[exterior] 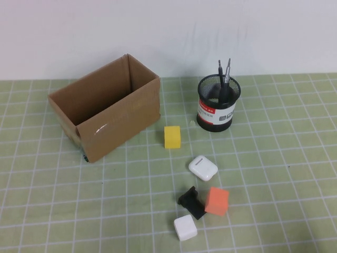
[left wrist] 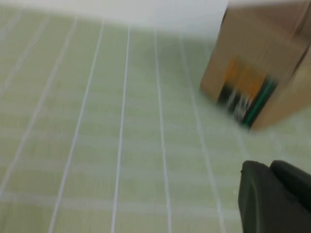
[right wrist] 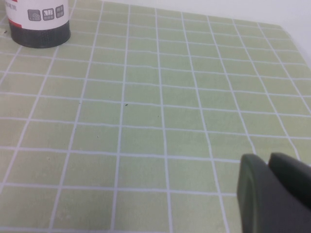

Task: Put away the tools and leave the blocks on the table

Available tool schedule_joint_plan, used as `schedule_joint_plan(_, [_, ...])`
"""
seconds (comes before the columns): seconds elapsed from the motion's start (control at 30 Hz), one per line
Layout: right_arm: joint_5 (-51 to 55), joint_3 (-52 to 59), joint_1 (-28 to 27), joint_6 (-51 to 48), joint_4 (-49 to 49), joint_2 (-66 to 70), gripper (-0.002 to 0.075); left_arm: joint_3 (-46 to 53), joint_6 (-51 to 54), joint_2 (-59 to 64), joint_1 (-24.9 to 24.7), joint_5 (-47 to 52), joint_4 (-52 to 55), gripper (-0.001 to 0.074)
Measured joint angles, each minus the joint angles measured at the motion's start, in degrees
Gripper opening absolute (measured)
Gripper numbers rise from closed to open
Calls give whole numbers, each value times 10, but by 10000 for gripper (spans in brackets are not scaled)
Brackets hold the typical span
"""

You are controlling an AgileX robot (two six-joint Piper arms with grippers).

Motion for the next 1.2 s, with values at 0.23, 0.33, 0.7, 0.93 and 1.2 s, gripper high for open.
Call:
schedule_joint_plan(0.23, [0,0,0,0,1,0,-6,38,-14,-5,0,0,-2,6])
schedule_joint_plan(0.33, [0,0,0,0,1,0,-6,39,-16,-6,0,-7,1,6])
schedule_joint_plan(0.7, [0,0,0,0,1,0,-6,40,-18,-6,0,-12,24,6])
schedule_joint_plan(0.93, [0,0,0,0,1,0,-6,40,-18,-6,0,-12,30,6])
schedule_joint_plan(1.2, [0,0,0,0,1,0,-6,40,-18,-6,0,-12,38,6])
